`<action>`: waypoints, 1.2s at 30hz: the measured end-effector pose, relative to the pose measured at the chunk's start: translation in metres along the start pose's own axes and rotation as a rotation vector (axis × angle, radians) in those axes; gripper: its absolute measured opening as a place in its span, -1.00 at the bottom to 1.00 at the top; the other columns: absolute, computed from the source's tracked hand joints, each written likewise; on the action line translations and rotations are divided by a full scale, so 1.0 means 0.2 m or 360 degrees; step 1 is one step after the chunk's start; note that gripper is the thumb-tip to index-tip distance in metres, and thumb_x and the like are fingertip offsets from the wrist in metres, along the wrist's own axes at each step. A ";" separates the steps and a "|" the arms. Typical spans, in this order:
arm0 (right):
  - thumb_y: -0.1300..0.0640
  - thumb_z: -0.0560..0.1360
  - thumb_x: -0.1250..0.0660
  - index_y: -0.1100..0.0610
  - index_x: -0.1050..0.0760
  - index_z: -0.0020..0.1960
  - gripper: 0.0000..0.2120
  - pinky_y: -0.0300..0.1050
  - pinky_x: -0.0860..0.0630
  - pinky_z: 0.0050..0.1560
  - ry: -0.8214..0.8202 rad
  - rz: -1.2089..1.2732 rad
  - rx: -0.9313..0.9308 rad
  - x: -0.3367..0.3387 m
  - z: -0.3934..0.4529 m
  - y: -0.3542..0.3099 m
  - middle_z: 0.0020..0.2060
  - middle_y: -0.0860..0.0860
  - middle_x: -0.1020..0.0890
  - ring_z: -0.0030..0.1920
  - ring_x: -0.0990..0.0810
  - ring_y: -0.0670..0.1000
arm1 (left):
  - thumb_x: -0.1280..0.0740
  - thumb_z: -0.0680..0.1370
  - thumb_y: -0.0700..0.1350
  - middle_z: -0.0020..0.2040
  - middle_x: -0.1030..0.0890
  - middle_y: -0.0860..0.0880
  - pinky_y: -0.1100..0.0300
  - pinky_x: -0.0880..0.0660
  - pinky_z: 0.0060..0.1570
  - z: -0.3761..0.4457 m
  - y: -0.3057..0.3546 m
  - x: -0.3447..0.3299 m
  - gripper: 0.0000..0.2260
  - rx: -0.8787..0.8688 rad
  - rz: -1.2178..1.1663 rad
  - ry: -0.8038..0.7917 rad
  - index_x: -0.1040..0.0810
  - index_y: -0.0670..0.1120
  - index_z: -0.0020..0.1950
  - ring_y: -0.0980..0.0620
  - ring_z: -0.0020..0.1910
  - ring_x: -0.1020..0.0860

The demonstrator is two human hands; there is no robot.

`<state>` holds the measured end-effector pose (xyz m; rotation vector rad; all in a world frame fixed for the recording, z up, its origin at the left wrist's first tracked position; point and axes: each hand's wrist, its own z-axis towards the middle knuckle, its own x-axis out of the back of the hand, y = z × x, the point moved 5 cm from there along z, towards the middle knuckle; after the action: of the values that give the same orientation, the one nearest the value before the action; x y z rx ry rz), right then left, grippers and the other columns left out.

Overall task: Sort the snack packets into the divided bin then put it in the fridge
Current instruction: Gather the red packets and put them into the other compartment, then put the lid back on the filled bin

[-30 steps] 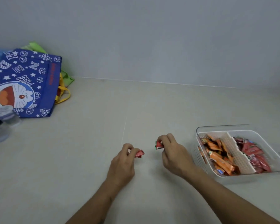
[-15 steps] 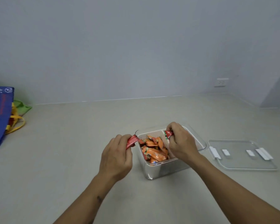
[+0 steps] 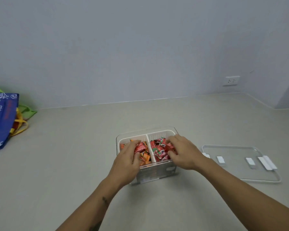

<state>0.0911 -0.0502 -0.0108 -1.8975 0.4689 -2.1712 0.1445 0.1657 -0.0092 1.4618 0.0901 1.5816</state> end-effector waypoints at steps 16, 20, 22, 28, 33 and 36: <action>-0.02 0.31 -0.22 0.03 -0.50 -0.10 -0.78 -0.05 -0.43 -0.17 0.0275 -0.0396 0.0399 -0.19 -0.12 0.08 -0.22 -0.03 -0.59 -0.25 -0.54 0.06 | -0.26 0.60 -0.03 0.42 -0.36 -0.10 0.00 -0.34 0.38 0.53 0.19 -0.36 -0.54 0.0170 0.0493 -0.0491 -0.31 -0.04 0.50 -0.12 0.38 -0.35; -0.02 0.31 -0.24 0.02 -0.49 -0.12 -0.80 -0.07 -0.41 -0.15 0.0316 -0.0371 0.0397 -0.20 -0.12 0.08 -0.22 -0.04 -0.58 -0.25 -0.52 0.05 | -0.24 0.59 -0.03 0.27 -0.47 -0.08 0.05 -0.46 0.20 0.48 0.17 -0.37 -0.67 0.0141 0.0581 -0.0415 -0.49 -0.07 0.33 -0.08 0.21 -0.47; -0.02 0.31 -0.25 0.02 -0.50 -0.11 -0.80 -0.07 -0.42 -0.14 0.0321 -0.0373 0.0395 -0.20 -0.12 0.09 -0.21 -0.04 -0.58 -0.24 -0.51 0.04 | -0.25 0.59 -0.07 0.19 -0.52 -0.04 0.08 -0.49 0.13 0.44 0.17 -0.35 -0.74 0.0126 0.0530 -0.0314 -0.53 -0.04 0.26 -0.04 0.13 -0.51; -0.03 0.33 -0.21 0.03 -0.50 -0.08 -0.78 -0.06 -0.44 -0.14 0.0296 -0.0389 0.0367 -0.21 -0.12 0.08 -0.20 -0.05 -0.59 -0.23 -0.53 0.04 | -0.25 0.58 -0.17 0.13 -0.61 0.00 0.14 -0.50 0.10 0.31 0.20 -0.24 -0.78 0.0096 0.0262 -0.0106 -0.59 -0.05 0.18 0.03 0.09 -0.53; 0.00 0.35 -0.24 0.03 -0.45 -0.09 -0.82 -0.03 -0.40 -0.10 0.0234 -0.0402 0.0327 -0.21 -0.12 0.08 -0.18 -0.04 -0.57 -0.18 -0.53 0.06 | -0.27 0.57 -0.18 0.08 -0.65 0.02 0.10 -0.53 0.08 0.22 0.19 -0.19 -0.81 0.0066 0.0063 -0.0041 -0.63 -0.05 0.12 0.04 0.05 -0.55; 0.02 0.40 -0.27 0.02 -0.49 0.00 -0.80 -0.02 -0.44 0.06 0.0184 -0.0334 0.0306 -0.17 -0.16 0.06 -0.11 -0.05 -0.59 -0.08 -0.54 0.03 | -0.28 0.57 -0.20 0.02 -0.66 0.04 0.06 -0.55 0.04 0.19 0.16 -0.19 -0.82 0.0040 -0.0111 -0.0019 -0.64 -0.04 0.08 0.05 -0.01 -0.57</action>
<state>0.0643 -0.0456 -0.0495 -1.7952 0.0766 -2.3690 0.1500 0.1034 -0.0064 1.4717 0.1530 1.5202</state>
